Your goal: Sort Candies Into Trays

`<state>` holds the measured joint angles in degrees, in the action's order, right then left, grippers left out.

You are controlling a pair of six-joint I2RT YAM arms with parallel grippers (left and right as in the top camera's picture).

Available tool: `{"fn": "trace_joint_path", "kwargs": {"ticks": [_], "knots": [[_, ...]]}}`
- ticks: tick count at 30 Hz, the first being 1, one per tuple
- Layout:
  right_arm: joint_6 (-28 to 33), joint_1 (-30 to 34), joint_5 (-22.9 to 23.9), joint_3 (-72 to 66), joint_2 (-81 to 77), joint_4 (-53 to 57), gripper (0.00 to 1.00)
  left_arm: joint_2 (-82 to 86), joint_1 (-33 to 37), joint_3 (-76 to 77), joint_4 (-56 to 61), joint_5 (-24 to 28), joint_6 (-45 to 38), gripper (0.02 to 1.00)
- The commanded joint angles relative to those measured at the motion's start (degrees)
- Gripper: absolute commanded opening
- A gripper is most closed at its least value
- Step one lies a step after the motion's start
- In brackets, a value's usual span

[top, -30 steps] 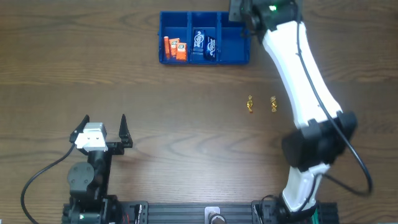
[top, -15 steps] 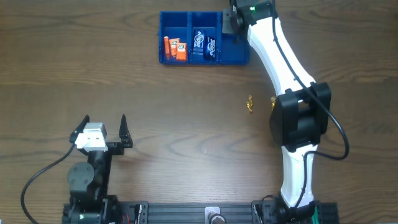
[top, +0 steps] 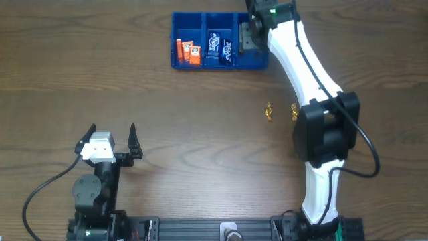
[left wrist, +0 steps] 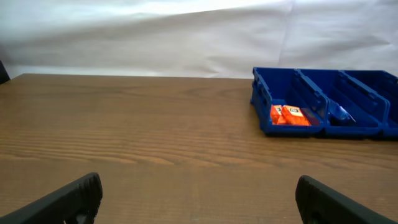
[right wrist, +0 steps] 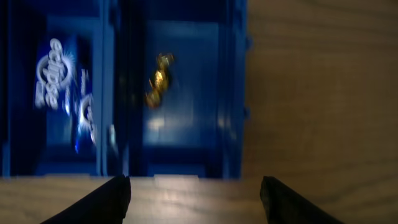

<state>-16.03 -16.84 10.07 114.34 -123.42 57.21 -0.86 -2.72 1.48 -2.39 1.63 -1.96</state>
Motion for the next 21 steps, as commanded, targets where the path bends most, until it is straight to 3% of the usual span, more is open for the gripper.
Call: {"fn": "trace_joint_path", "kwargs": {"ticks": [1, 10, 21], "knots": [[0.5, 0.0, -1.0, -12.0, 10.5, -0.7, 0.717, 0.4, 0.1, -1.2, -2.1, -0.5, -0.7, 0.998], [-1.7, 0.0, -7.9, -41.3, 16.5, -12.4, 0.717, 0.4, 0.1, -1.2, -2.1, -0.5, -0.7, 0.998], [-2.2, -0.1, -7.9, -48.5, 16.2, -14.8, 0.717, 0.4, 0.1, -1.2, -2.1, -0.5, -0.7, 0.998]]}}
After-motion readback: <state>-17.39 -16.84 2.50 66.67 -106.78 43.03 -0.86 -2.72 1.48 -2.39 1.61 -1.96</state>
